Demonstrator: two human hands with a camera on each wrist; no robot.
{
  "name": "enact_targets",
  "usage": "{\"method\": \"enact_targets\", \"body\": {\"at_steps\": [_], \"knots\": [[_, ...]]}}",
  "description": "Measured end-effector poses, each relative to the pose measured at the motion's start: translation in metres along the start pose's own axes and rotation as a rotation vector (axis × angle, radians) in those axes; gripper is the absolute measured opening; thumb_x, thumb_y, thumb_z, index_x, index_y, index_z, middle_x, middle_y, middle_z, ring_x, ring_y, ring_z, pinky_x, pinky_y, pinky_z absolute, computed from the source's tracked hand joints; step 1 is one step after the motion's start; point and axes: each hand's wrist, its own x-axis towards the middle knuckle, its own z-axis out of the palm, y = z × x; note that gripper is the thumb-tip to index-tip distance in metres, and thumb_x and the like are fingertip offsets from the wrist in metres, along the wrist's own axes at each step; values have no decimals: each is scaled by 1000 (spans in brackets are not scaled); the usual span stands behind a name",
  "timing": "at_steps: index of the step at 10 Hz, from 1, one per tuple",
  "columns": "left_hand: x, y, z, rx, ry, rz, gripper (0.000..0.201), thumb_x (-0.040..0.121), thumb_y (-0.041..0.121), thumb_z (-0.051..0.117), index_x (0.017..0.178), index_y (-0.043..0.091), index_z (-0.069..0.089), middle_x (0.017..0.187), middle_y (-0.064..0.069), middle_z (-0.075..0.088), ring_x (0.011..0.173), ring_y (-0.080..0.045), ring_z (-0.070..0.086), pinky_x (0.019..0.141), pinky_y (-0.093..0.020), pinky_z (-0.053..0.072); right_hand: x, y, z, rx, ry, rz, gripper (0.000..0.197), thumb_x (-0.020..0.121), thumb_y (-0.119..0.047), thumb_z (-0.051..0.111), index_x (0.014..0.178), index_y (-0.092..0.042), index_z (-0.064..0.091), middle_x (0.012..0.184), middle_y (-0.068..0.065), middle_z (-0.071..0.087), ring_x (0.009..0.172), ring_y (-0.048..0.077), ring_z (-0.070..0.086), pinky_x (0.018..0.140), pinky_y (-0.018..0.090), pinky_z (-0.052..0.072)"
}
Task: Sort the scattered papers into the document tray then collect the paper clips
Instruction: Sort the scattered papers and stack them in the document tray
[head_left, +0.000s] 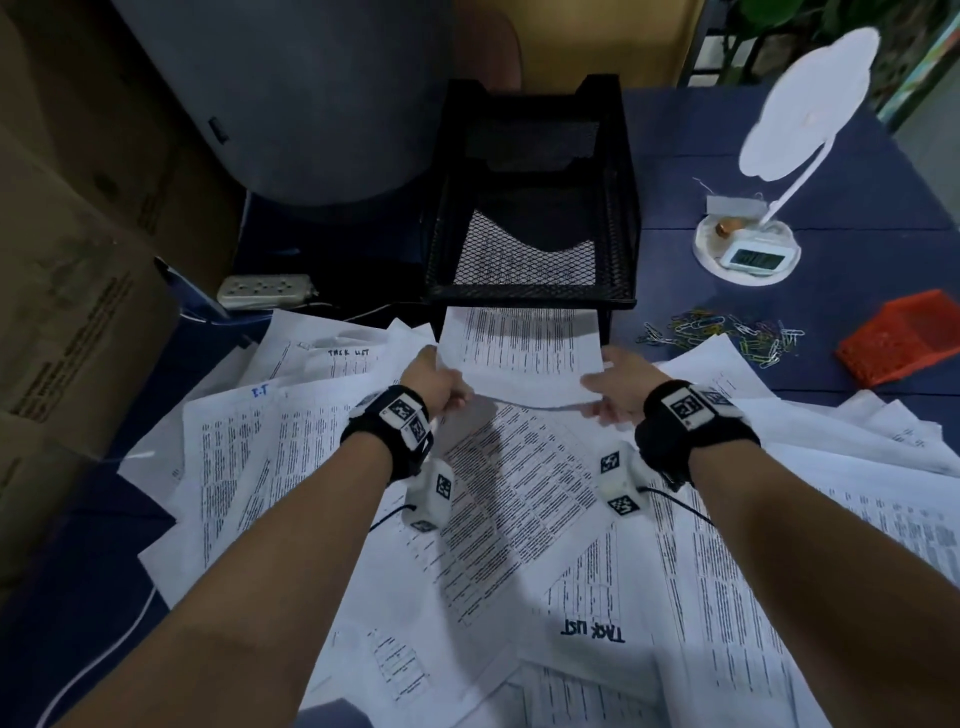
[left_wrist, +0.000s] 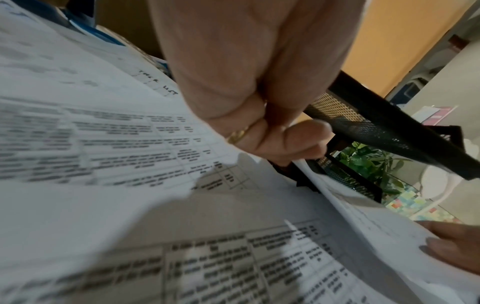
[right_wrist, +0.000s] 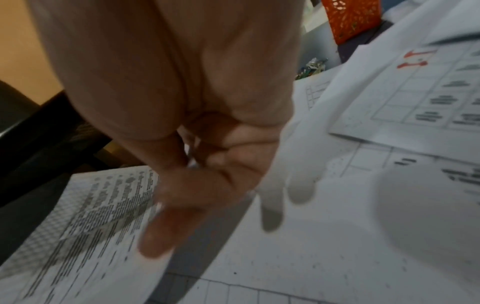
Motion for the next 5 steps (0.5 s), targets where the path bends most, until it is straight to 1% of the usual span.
{"method": "enact_targets", "body": {"at_steps": [1, 2, 3, 4, 5], "knots": [[17, 10, 2, -86, 92, 8, 47, 97, -5, 40, 142, 1, 29, 80, -12, 60, 31, -6, 52, 34, -17, 45, 19, -6, 2, 157, 206, -47, 19, 89, 6, 55, 106, -3, 57, 102, 28, 64, 43, 18, 58, 44, 24, 51], [28, 19, 6, -49, 163, 19, 40, 97, -3, 42, 136, 4, 38, 111, -13, 58, 43, -9, 60, 37, -14, 47, 34, -12, 3, 161, 309, -78, 14, 87, 5, 57, 97, -3, 60, 86, 19, 64, 52, 20, 60, 48, 24, 54], [38, 17, 9, -11, 250, 81, 28, 94, 0, 47, 121, 7, 47, 107, -15, 62, 78, -27, 64, 50, -22, 55, 46, -12, 6, 141, 390, -123, 28, 84, -2, 61, 112, -1, 57, 94, 18, 65, 76, 27, 67, 70, 34, 60], [45, 9, 11, 11, 220, 132, 38, 89, -1, 54, 126, 3, 45, 90, -7, 60, 84, -24, 61, 83, -38, 55, 55, -13, 8, 219, 390, -108, 30, 84, -1, 60, 114, 3, 56, 109, 25, 65, 82, 26, 67, 80, 39, 59], [44, 1, 11, -62, 168, 137, 43, 88, -3, 54, 129, 9, 46, 81, 0, 56, 84, -21, 56, 89, -36, 52, 55, -11, 9, 84, 302, -33, 23, 87, -2, 52, 109, 6, 52, 106, 23, 60, 95, 20, 58, 95, 28, 51]]}}
